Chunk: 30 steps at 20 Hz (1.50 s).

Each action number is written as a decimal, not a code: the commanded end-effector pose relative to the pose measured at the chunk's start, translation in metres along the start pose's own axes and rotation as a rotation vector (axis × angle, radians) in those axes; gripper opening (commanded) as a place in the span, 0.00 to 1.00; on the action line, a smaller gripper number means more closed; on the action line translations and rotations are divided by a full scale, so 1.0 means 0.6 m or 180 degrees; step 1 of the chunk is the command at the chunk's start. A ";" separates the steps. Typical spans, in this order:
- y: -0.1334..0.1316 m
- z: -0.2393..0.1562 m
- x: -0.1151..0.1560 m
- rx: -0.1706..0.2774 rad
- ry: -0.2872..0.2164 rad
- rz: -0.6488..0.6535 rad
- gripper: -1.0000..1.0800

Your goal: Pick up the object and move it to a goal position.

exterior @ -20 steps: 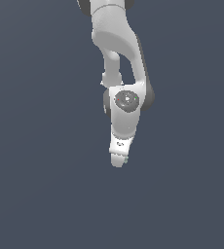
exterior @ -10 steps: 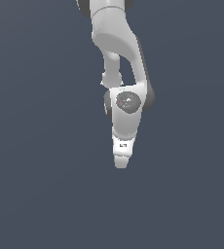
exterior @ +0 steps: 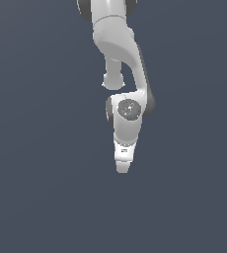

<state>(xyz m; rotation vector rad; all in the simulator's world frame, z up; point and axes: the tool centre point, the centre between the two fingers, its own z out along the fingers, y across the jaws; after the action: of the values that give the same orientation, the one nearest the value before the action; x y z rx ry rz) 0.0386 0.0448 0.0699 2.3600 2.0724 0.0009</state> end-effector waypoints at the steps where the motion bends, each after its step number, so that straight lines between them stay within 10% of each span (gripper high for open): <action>1: -0.002 0.023 0.000 0.0004 0.0000 -0.0006 0.96; 8: 0.000 0.047 0.000 0.0004 0.0000 -0.0008 0.96; 9: 0.000 0.047 0.000 0.0004 0.0000 -0.0008 0.00; 30: -0.027 0.043 -0.013 0.0004 0.0000 -0.0008 0.00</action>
<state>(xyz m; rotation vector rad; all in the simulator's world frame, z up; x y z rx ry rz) 0.0256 0.0409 0.0436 2.3581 2.0763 -0.0007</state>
